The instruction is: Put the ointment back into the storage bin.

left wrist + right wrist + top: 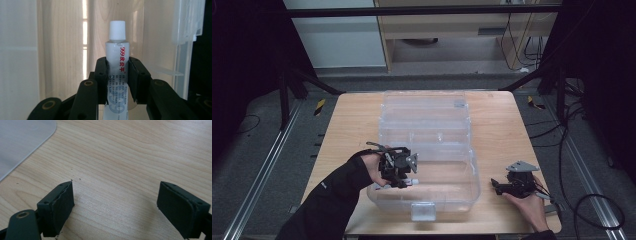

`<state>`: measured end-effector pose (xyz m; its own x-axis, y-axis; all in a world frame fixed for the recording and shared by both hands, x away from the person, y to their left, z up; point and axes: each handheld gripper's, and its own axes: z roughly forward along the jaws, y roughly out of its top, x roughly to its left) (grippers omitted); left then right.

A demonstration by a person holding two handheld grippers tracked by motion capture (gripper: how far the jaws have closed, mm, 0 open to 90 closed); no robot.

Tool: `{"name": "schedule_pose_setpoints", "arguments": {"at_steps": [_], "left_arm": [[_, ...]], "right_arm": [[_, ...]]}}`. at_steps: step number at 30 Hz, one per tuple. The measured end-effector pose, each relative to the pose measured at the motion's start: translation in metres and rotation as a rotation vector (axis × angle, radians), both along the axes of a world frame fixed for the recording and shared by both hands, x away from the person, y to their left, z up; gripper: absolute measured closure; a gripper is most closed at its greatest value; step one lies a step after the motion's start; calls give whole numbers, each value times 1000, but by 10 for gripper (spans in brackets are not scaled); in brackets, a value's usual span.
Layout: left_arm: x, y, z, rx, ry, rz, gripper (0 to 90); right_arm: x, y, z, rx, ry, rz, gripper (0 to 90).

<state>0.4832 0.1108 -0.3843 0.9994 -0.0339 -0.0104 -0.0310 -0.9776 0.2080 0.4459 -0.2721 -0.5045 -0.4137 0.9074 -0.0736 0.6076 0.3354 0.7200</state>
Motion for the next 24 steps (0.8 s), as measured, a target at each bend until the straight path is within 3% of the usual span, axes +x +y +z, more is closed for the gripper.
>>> {"name": "schedule_pose_setpoints", "arguments": {"at_steps": [7,11,24], "left_arm": [[3,0,-12,9,22,-1,702],[0,1,-18,14,44,56,703],[2,-6,-31,39,55,47,702]], "right_arm": [[-1,-1,2,11,-10,-6,149],[-1,-1,2,14,-9,-6,149],[0,-2,3,22,-16,-5,149]]}}
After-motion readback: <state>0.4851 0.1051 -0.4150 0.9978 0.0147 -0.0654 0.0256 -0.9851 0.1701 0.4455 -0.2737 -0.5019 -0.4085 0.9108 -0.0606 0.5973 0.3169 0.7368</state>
